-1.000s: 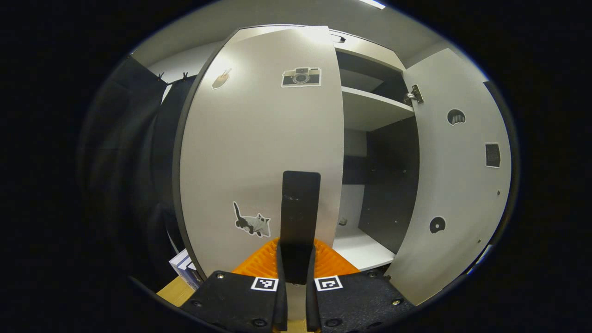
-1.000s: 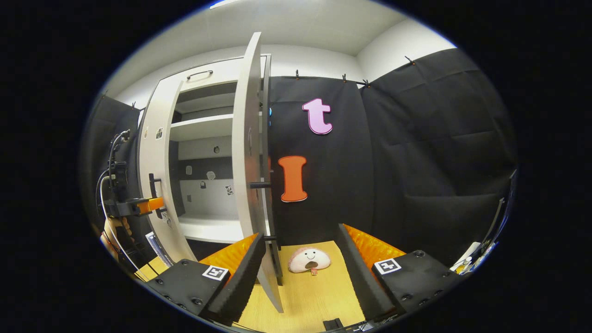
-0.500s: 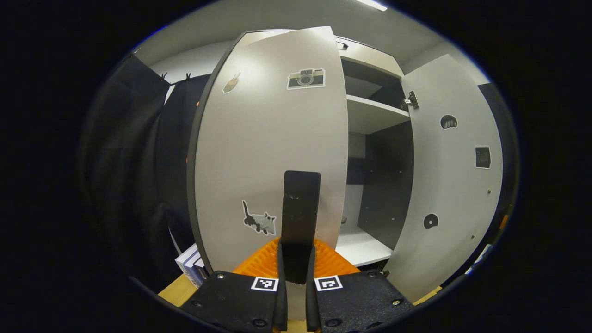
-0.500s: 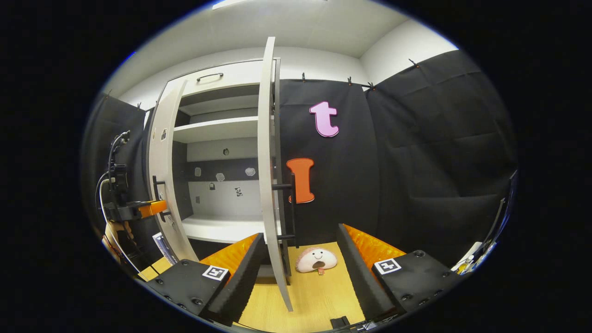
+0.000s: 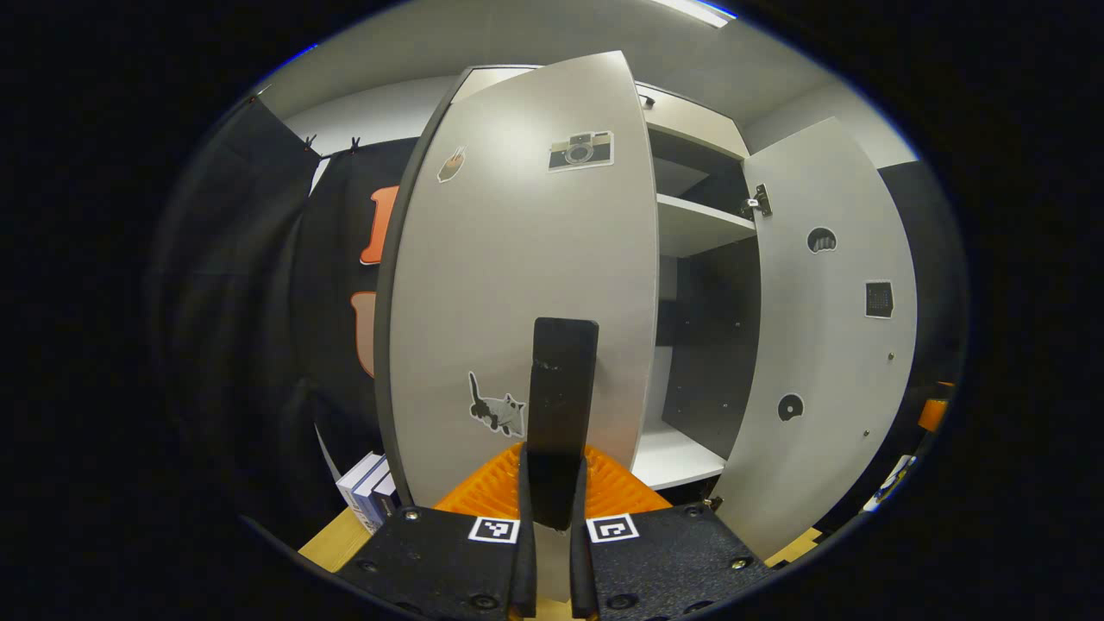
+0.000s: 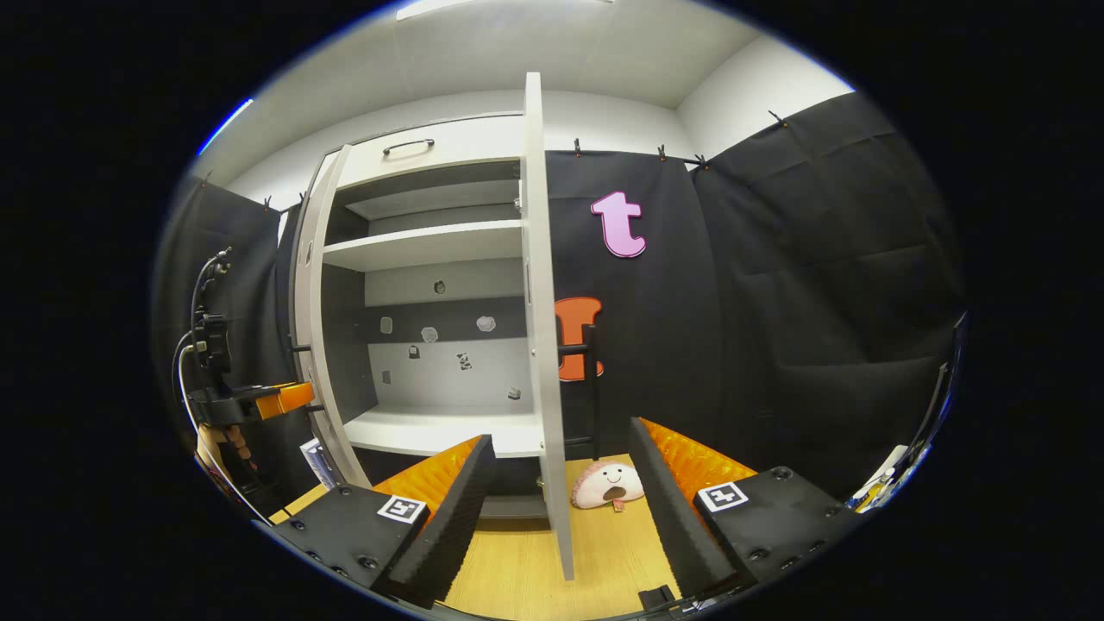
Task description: Open the right door of the double-door shoe cabinet with the right hand, and open the left door with the left hand.
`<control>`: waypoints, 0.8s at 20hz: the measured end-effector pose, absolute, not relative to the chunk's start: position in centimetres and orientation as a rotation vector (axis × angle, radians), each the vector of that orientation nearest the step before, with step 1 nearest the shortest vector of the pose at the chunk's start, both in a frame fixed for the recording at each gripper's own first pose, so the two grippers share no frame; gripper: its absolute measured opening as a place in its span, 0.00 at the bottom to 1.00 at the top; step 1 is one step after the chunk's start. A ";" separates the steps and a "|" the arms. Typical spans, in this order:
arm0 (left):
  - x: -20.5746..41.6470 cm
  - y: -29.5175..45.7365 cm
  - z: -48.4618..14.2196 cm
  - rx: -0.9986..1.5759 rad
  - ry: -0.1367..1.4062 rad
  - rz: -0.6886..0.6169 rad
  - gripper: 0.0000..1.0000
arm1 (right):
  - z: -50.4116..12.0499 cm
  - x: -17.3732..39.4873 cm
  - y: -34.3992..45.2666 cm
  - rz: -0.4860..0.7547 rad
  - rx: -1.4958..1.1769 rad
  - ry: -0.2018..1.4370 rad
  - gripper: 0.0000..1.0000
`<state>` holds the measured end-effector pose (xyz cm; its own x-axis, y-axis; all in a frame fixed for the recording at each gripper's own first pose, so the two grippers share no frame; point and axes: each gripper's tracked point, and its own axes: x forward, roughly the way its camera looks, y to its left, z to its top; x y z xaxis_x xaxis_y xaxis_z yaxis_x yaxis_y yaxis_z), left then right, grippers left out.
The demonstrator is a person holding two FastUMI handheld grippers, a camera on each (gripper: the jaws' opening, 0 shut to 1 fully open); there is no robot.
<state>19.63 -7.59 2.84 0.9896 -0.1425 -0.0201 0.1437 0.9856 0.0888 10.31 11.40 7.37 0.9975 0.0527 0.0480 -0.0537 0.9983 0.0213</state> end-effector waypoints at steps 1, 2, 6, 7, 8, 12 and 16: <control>19.3 -7.3 2.9 0.091 0.013 -0.144 0.16 | 7.4 10.2 11.9 0.058 0.023 -0.048 0.90; 19.0 -7.0 2.9 0.092 0.013 -0.145 0.16 | 7.4 10.2 12.3 0.063 0.025 -0.049 0.90; 17.7 -5.7 3.1 0.094 0.012 -0.146 0.13 | 7.2 10.3 14.6 0.091 0.034 -0.047 0.90; 17.5 -5.2 3.2 0.090 0.010 -0.144 0.13 | 7.2 10.3 15.3 0.098 0.034 -0.045 0.90; 17.3 -4.8 3.3 0.089 0.009 -0.143 0.12 | 7.0 10.4 15.9 0.105 0.033 -0.042 0.99; 16.4 -3.2 3.7 0.106 -0.003 -0.127 0.10 | 6.5 10.3 18.0 0.120 0.027 -0.036 0.99; 15.7 -1.7 3.9 0.125 -0.002 -0.104 0.07 | 6.3 10.1 19.8 0.131 0.025 -0.035 0.99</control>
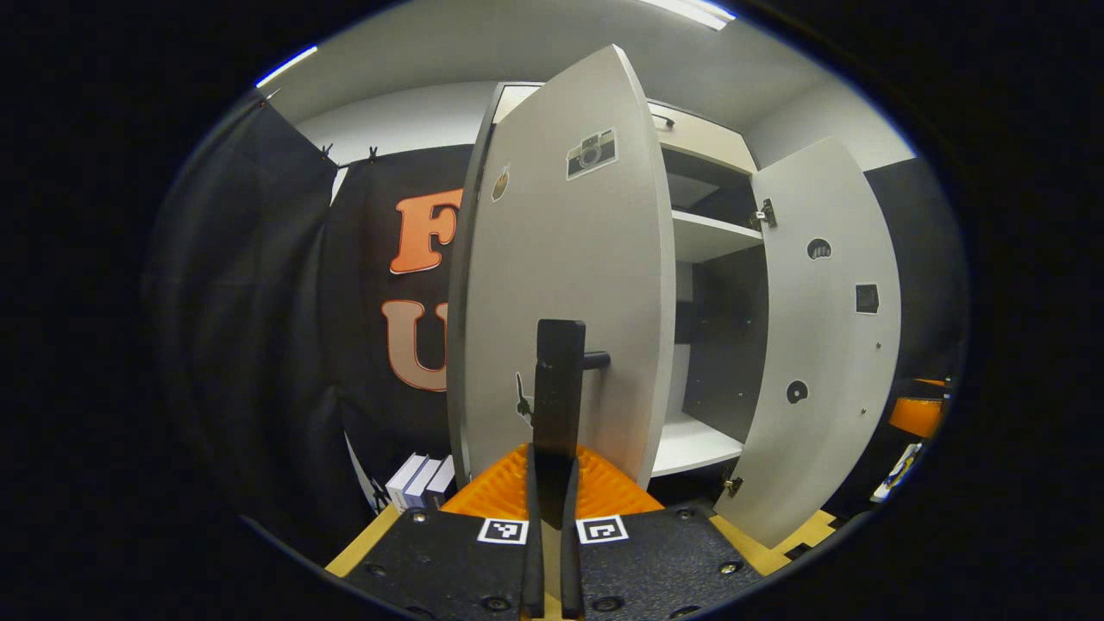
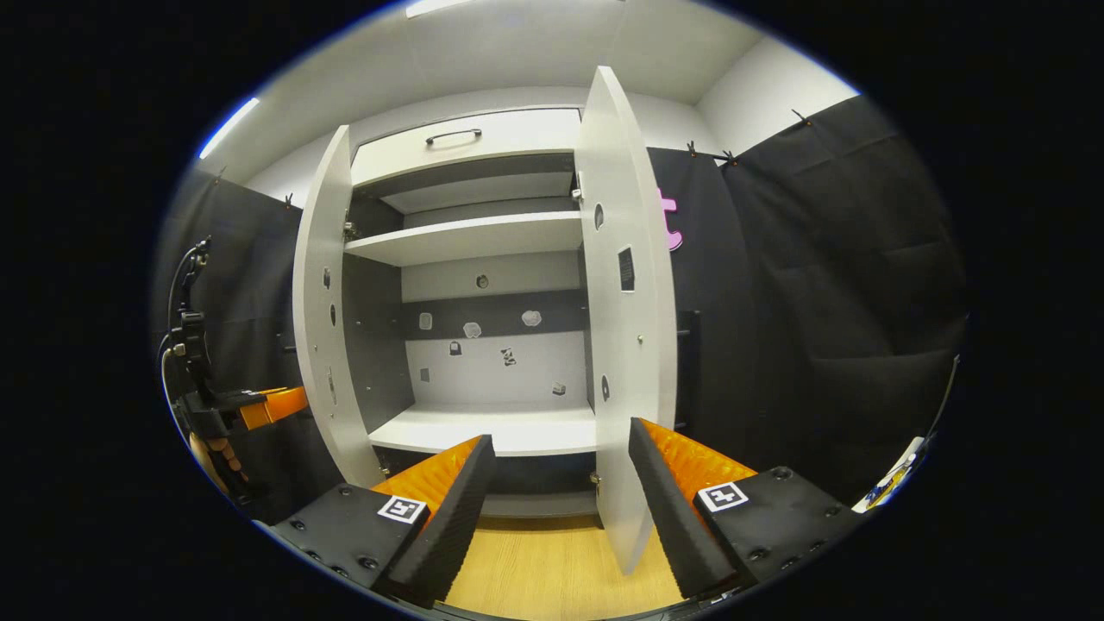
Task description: Open the right door of the double-door shoe cabinet with the right hand, and open the left door with the left hand.
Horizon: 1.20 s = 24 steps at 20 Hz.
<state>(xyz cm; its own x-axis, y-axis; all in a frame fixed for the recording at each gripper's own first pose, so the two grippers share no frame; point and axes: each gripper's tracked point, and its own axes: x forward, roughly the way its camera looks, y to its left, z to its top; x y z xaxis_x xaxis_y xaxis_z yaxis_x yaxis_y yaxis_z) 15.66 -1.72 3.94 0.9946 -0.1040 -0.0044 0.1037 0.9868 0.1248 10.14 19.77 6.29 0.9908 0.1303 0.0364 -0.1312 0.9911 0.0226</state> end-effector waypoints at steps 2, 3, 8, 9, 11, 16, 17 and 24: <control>15.3 -0.5 4.3 0.124 -0.023 -0.078 0.06 | 6.2 10.0 20.4 0.131 0.021 -0.038 0.99; 15.1 0.3 4.5 0.133 -0.032 -0.058 0.05 | 6.2 10.0 20.7 0.131 0.016 -0.040 0.99; 14.4 3.9 5.0 0.107 -0.037 -0.010 0.00 | 6.1 9.8 22.7 0.153 0.017 -0.038 0.99; 14.3 4.2 5.1 0.089 -0.036 -0.014 0.00 | 6.1 9.9 23.2 0.157 0.016 -0.038 0.99; 14.0 4.9 5.4 0.085 -0.037 -0.014 0.00 | 6.1 9.7 23.8 0.162 0.012 -0.042 0.99; 13.1 5.9 5.3 0.083 -0.036 -0.021 0.00 | 6.0 9.1 24.7 0.167 0.009 -0.049 0.99; 12.9 6.1 5.4 0.079 -0.035 -0.024 0.00 | 6.0 9.0 24.8 0.168 0.011 -0.048 0.99; 11.9 6.9 5.4 0.060 -0.027 -0.012 0.00 | 5.9 8.1 24.3 0.160 0.007 -0.051 0.99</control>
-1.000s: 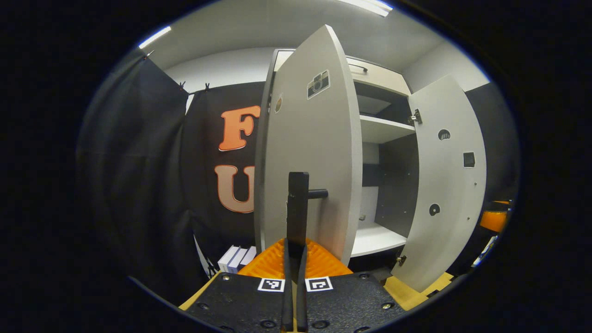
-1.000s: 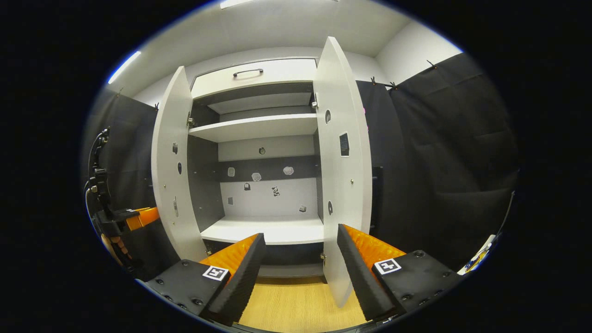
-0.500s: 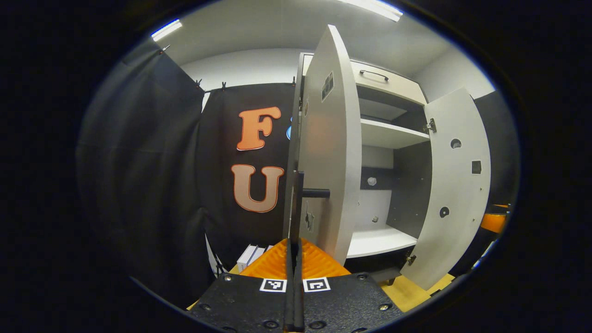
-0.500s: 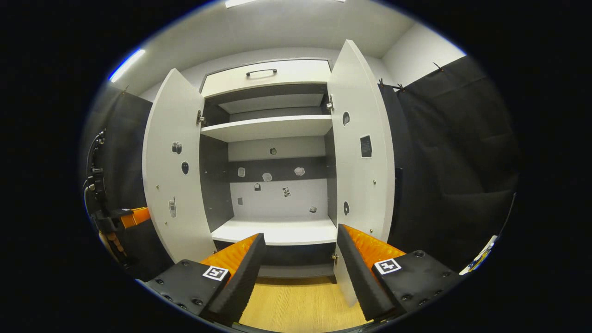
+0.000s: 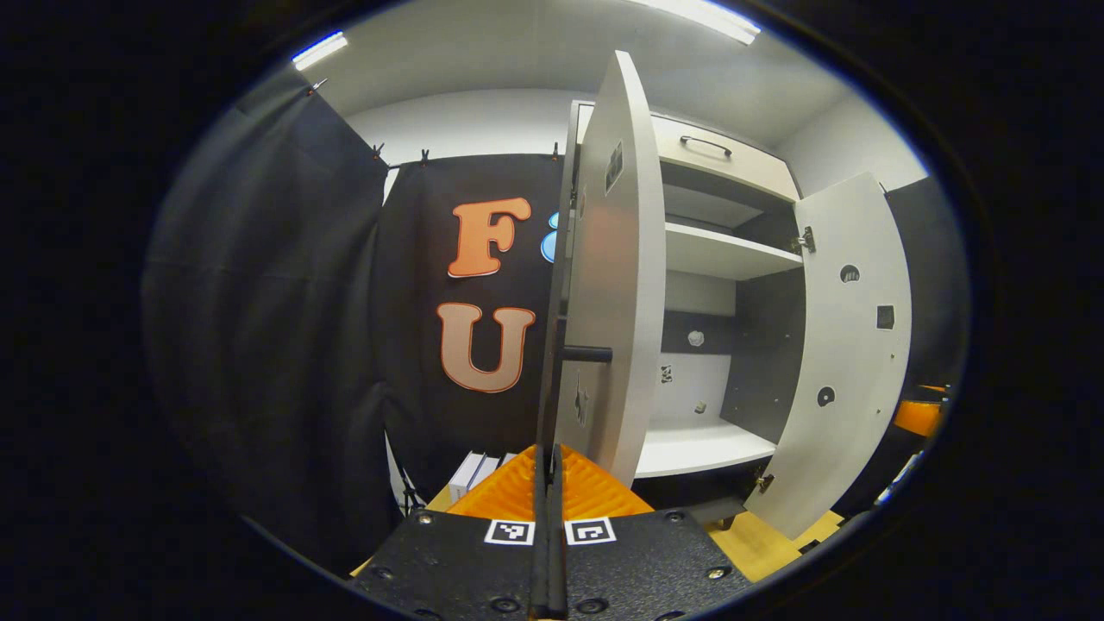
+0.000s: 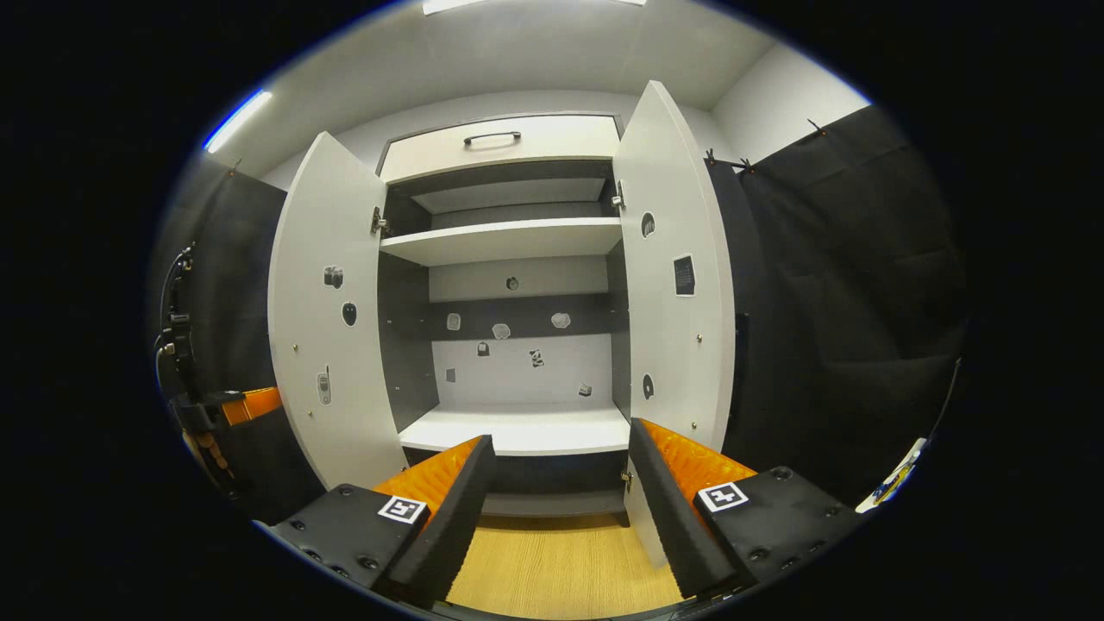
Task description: Open the right door of the double-door shoe cabinet with the right hand, and open the left door with the left hand.
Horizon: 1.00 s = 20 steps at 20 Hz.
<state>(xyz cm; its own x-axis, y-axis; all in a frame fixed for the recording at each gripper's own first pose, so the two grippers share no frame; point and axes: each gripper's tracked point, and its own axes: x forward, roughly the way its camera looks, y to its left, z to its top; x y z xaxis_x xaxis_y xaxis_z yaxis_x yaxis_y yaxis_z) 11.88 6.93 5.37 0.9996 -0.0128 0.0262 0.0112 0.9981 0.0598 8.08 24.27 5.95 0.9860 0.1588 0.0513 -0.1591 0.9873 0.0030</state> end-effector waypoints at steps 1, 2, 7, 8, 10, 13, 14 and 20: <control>11.6 6.7 5.3 0.043 -0.018 -0.019 0.00 | 6.0 7.9 24.0 0.155 0.008 -0.052 0.99; 10.8 7.7 5.5 0.059 -0.014 0.021 0.00 | 6.0 7.8 23.7 0.151 0.008 -0.053 0.99; 8.8 7.1 5.5 0.021 -0.001 -0.002 0.00 | 6.0 7.8 22.7 0.131 -0.008 -0.058 0.99; 8.3 6.9 5.5 0.023 0.001 -0.006 0.00 | 5.9 7.7 22.5 0.128 -0.009 -0.054 0.99; 7.2 6.2 5.9 0.038 0.003 -0.009 0.00 | 5.9 7.9 22.1 0.121 -0.011 -0.050 0.99; 6.1 5.0 6.2 0.059 0.001 -0.013 0.00 | 5.8 8.2 21.7 0.109 -0.015 -0.047 0.99; 5.8 4.7 6.2 0.074 0.010 -0.010 0.00 | 5.6 8.1 21.6 0.106 -0.017 -0.046 0.99; 4.9 2.5 6.3 0.106 0.009 -0.039 0.10 | 5.5 8.4 20.9 0.091 -0.030 -0.046 0.99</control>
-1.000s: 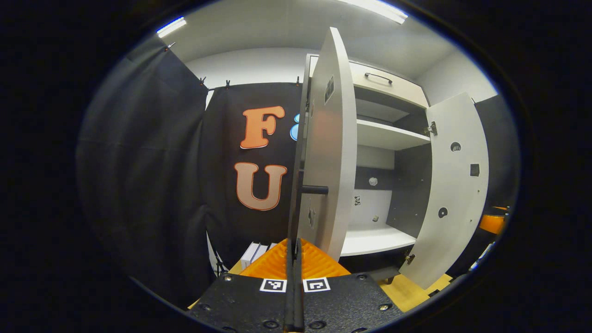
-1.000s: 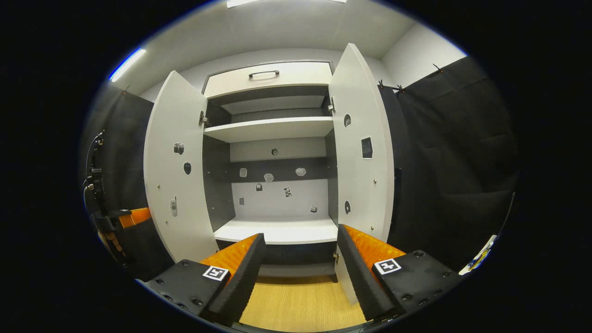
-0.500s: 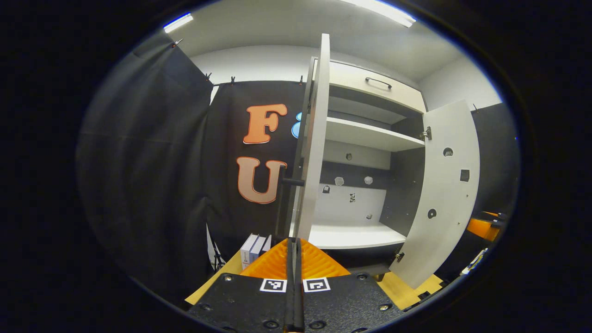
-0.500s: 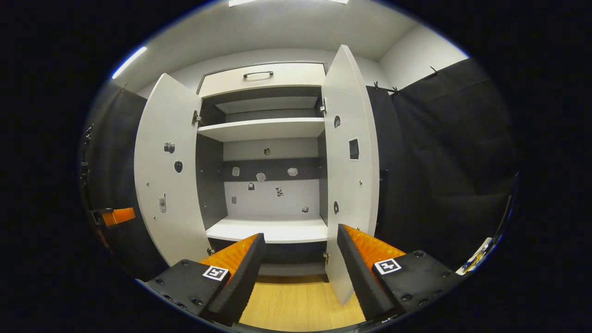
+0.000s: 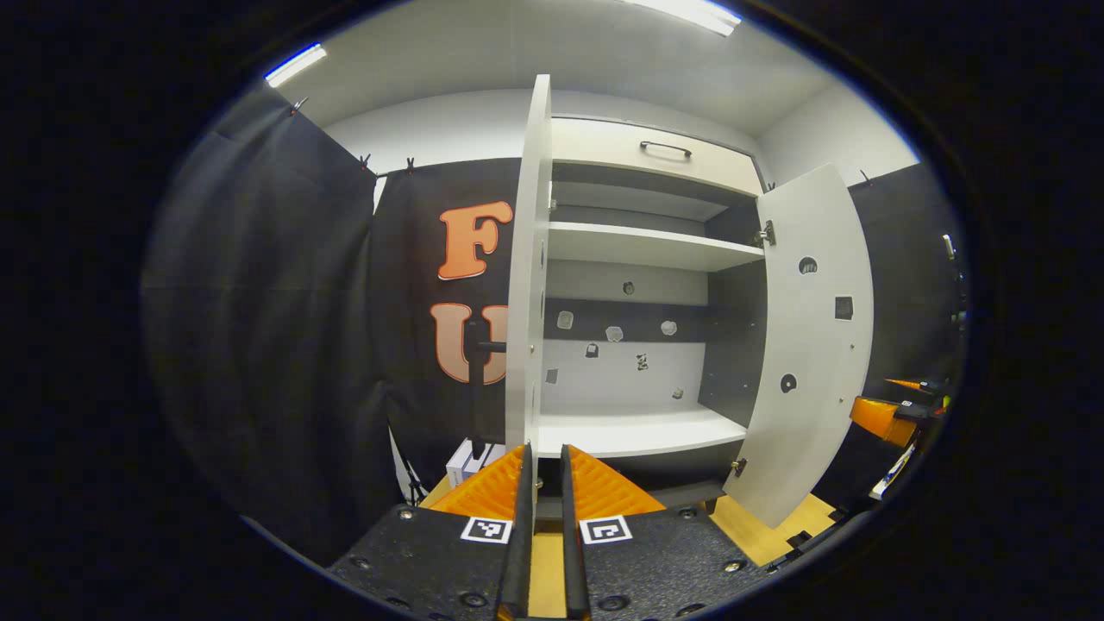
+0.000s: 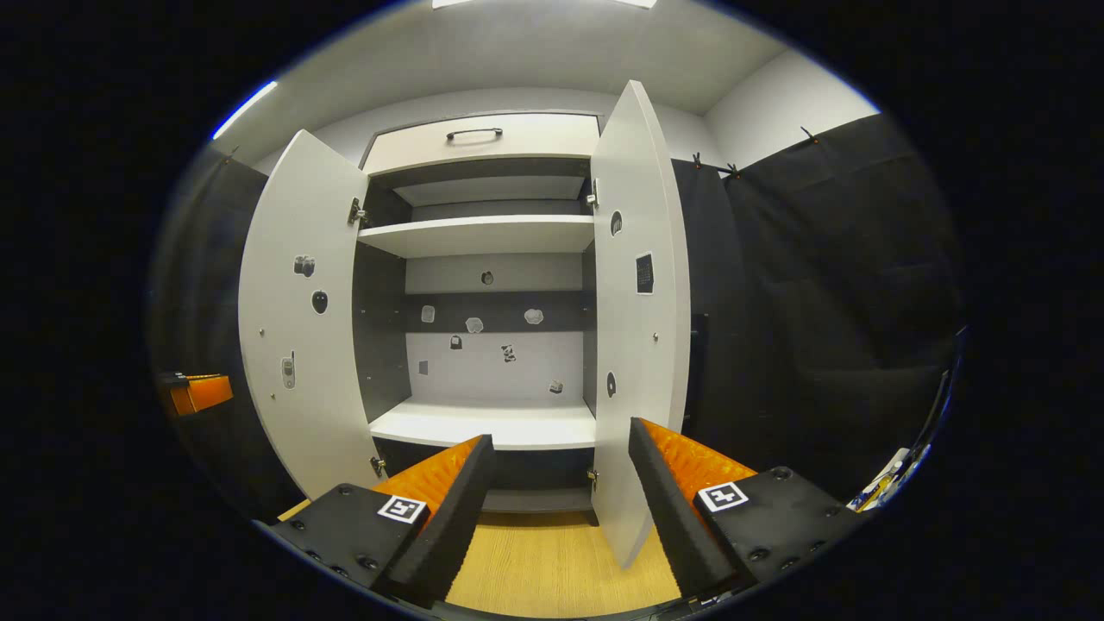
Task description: Open the right door of the double-door shoe cabinet with the right hand, and open the left door with the left hand.
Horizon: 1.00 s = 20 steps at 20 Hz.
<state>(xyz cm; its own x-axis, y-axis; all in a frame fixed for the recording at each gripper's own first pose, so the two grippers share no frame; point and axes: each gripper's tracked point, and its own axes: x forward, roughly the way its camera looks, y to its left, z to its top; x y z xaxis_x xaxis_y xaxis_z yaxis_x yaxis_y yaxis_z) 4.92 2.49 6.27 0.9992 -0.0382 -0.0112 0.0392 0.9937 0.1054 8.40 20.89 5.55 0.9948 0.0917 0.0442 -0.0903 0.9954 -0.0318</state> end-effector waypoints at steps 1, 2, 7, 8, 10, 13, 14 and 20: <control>4.9 2.2 6.1 0.093 0.011 -0.050 0.16 | 5.6 8.5 20.9 0.091 -0.028 -0.046 0.99; 5.0 2.1 5.9 0.080 0.019 -0.047 0.28 | 5.7 8.4 20.8 0.090 -0.028 -0.048 0.99; 5.1 1.6 5.2 0.077 0.033 -0.033 0.72 | 6.2 8.5 20.6 0.085 -0.027 -0.061 0.99; 5.2 1.4 5.3 0.081 0.033 -0.033 0.82 | 6.2 8.6 20.6 0.083 -0.027 -0.061 0.99; 5.1 1.3 5.6 0.078 0.024 -0.035 0.92 | 6.0 8.7 20.9 0.085 -0.027 -0.058 0.99; 5.0 1.4 6.1 0.076 0.006 -0.024 0.95 | 6.1 9.0 21.2 0.093 -0.022 -0.054 0.99; 5.0 1.6 6.3 0.079 0.001 -0.021 0.95 | 6.1 9.0 21.3 0.094 -0.021 -0.056 0.99; 5.2 1.6 6.8 0.089 -0.016 -0.013 0.95 | 5.8 9.3 21.7 0.094 -0.015 -0.051 0.99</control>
<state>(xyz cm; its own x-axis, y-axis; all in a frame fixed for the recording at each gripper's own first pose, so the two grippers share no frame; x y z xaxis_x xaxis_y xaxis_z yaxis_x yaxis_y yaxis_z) 5.18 1.60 6.80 0.9998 -0.0135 0.0151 0.0122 0.9960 0.0890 9.34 21.69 5.83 0.9943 0.0940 0.0500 -0.0932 0.9955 -0.0176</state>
